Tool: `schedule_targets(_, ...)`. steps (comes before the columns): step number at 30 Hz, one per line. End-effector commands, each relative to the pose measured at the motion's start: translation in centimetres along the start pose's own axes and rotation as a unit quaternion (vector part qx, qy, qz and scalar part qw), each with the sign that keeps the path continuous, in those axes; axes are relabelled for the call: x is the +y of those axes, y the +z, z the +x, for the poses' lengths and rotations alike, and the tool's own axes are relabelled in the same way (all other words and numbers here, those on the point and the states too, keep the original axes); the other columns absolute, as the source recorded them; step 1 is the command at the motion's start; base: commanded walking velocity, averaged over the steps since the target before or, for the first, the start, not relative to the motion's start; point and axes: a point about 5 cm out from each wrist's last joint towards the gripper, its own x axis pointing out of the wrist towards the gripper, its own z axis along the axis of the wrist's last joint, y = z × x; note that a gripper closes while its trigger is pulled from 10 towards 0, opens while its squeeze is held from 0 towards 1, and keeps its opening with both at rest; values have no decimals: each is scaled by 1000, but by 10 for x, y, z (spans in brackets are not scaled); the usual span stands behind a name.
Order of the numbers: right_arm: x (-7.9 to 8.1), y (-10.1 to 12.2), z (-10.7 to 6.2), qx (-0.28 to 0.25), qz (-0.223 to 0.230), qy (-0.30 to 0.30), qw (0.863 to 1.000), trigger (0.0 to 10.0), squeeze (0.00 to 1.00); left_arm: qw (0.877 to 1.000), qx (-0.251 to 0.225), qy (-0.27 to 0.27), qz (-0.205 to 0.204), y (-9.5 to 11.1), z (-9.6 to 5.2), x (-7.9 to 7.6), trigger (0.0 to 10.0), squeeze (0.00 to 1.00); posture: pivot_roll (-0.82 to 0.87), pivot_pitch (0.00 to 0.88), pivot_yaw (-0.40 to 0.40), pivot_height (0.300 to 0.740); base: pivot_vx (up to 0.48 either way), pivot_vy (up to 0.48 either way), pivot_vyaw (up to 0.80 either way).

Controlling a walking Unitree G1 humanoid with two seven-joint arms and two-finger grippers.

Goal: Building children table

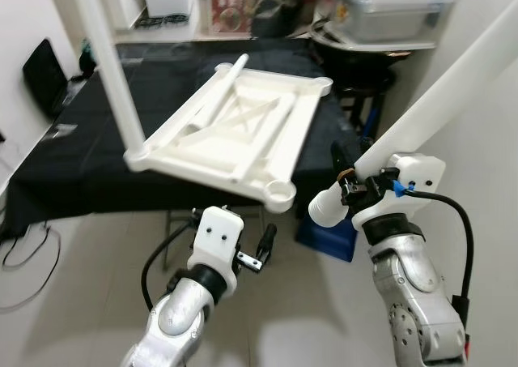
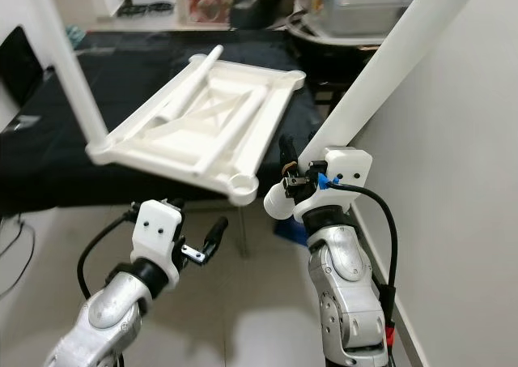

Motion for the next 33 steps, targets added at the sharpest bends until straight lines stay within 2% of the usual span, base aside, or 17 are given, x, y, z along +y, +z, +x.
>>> schedule_targets(1,3,4,3,-5,5,6,1000,10000,0,1000,17,21,-7,-5,-2,8,10000,0,90,117,-19,740,0,0,0)
schedule_targets(6,2,6,6,-9,8,10,1000,10000,0,999,26,30,-13,-8,-2,10,10000,0,91,116,-23,740,0,0,0)
schedule_targets(18,-2,14,16,-19,5,15,1000,10000,0,999,24,18,-17,-8,-3,5,10000,0,92,116,-21,740,0,0,791)
schedule_targets(23,-6,22,35,-27,-2,47,999,10000,0,999,24,17,-16,-7,-2,5,10000,0,94,122,-18,740,0,0,789)
schedule_targets(26,-6,22,38,-26,-5,51,998,10000,0,999,24,17,-16,-7,-2,4,10000,0,94,122,-18,740,0,0,756)
schedule_targets(33,-16,20,53,-7,-6,59,998,10000,0,1000,22,16,-15,-6,-2,3,10000,0,97,128,-21,740,0,0,0)
